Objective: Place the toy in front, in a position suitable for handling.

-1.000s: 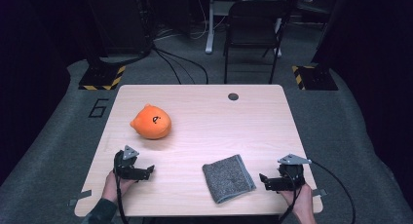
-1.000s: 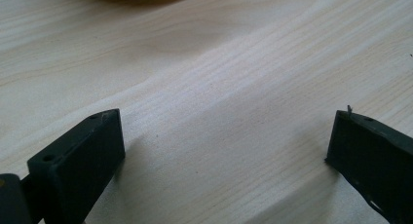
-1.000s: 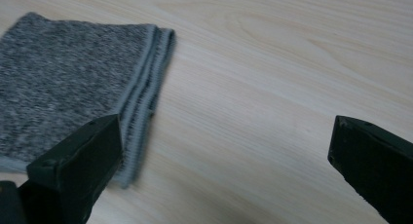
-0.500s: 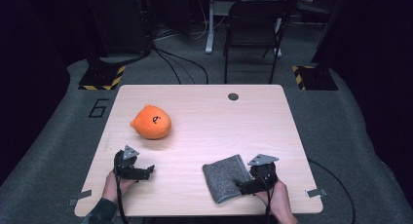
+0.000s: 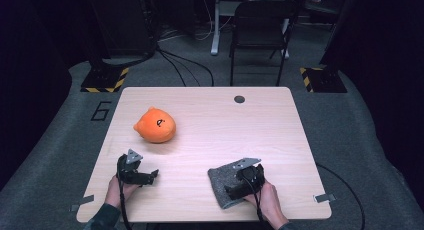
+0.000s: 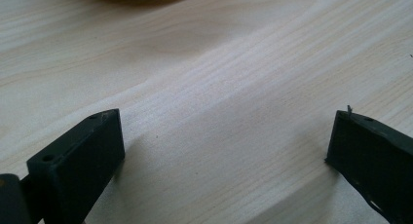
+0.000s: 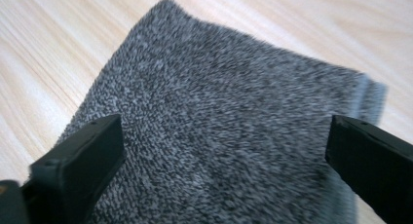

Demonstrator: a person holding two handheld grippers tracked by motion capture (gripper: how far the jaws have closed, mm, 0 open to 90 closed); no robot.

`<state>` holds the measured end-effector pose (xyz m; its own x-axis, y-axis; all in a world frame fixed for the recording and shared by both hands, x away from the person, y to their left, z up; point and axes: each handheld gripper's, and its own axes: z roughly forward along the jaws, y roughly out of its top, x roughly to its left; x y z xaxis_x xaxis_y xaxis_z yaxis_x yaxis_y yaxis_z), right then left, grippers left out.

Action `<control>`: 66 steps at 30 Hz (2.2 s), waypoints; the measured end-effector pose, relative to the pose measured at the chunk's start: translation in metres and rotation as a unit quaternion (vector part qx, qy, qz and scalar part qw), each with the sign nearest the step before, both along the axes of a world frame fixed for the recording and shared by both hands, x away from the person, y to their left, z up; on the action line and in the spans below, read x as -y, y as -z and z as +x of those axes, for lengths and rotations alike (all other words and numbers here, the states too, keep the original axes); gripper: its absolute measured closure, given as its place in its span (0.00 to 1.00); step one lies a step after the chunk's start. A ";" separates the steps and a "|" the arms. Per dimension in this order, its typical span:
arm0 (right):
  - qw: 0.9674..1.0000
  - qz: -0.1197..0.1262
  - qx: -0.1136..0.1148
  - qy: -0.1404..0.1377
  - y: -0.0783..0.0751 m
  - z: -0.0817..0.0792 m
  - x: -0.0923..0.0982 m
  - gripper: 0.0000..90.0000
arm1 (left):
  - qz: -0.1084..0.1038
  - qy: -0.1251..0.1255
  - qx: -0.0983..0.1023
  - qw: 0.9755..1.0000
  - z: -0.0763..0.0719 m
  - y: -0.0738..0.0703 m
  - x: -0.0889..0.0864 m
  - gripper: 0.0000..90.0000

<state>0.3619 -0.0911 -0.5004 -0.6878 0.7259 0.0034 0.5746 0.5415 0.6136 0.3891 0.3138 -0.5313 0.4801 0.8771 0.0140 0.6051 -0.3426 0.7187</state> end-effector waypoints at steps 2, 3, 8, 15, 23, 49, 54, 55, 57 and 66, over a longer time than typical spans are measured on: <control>1.000 -0.015 -0.001 -0.004 0.004 -0.001 -0.005 0.10 | 0.001 0.000 0.000 1.000 0.000 0.000 0.000 0.00; 1.000 -0.018 -0.002 -0.009 0.006 -0.001 -0.006 0.15 | 0.001 0.000 0.000 1.000 0.000 0.000 0.000 0.00; 1.000 -0.023 -0.002 -0.007 0.007 -0.002 -0.008 0.30 | 0.000 0.000 0.000 1.000 0.000 0.000 0.000 0.00; 1.000 -0.011 0.001 -0.019 0.004 -0.006 -0.005 0.72 | 0.001 0.000 0.000 1.000 0.000 0.000 0.000 0.00; 1.000 0.000 0.011 -0.027 0.002 -0.010 -0.005 0.84 | 0.000 0.000 0.000 1.000 0.000 0.000 0.000 0.00; 0.993 0.042 0.090 0.068 -0.060 -0.001 0.060 0.84 | 0.000 0.000 0.000 1.000 0.000 0.000 0.000 0.00; 0.990 0.033 0.099 0.098 -0.064 0.007 0.078 0.84 | 0.000 0.000 0.000 1.000 0.000 0.000 0.000 0.00; 0.988 0.034 0.101 0.112 -0.064 0.010 0.083 0.84 | 0.000 0.000 0.000 1.000 0.000 0.000 0.000 0.00; 0.986 0.027 0.100 0.128 -0.062 0.016 0.091 0.84 | 0.000 0.000 0.000 1.000 0.000 0.000 0.000 0.00; 0.979 -0.005 0.084 0.183 -0.051 0.043 0.121 0.83 | 0.000 0.000 0.000 1.000 0.000 0.000 0.000 0.00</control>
